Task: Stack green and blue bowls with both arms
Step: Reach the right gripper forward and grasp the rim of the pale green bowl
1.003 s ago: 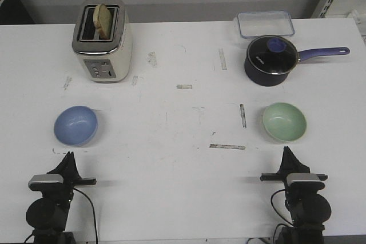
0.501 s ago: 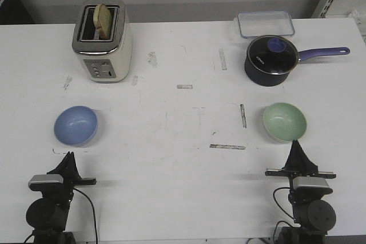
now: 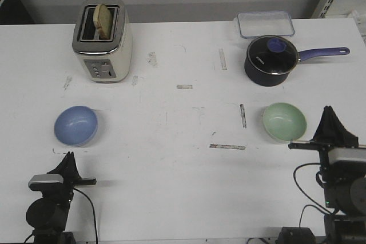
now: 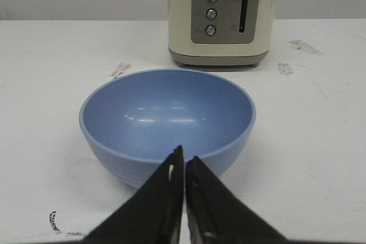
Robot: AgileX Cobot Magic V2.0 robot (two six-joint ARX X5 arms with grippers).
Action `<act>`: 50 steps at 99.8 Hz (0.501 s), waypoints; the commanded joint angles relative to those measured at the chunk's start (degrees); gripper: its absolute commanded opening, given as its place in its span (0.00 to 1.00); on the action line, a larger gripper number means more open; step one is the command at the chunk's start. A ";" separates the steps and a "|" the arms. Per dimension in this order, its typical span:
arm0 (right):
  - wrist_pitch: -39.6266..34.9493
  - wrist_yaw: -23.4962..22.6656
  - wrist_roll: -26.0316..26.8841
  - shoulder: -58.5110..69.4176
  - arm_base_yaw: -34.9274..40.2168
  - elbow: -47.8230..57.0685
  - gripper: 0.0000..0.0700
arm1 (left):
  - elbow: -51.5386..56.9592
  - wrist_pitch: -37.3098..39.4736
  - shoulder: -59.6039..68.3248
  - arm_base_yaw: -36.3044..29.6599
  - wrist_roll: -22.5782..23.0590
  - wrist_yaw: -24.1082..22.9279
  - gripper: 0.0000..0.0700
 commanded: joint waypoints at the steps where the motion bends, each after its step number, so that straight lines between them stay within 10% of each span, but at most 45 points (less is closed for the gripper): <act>1: -6.91 -0.35 -0.28 6.78 0.00 7.28 0.01 | -1.14 0.59 -0.11 0.11 0.07 0.11 0.00; 13: -18.23 -1.79 -1.16 16.70 -0.02 16.79 0.10 | -1.14 0.59 -0.11 0.11 0.07 0.11 0.00; 37: -32.30 -3.56 -5.09 31.54 -2.78 24.70 0.65 | -1.14 0.55 -0.11 0.11 0.07 0.11 0.00; 50: -36.76 -4.35 -9.20 37.53 -6.36 24.70 0.69 | -1.14 0.52 -0.11 0.11 0.07 0.11 0.00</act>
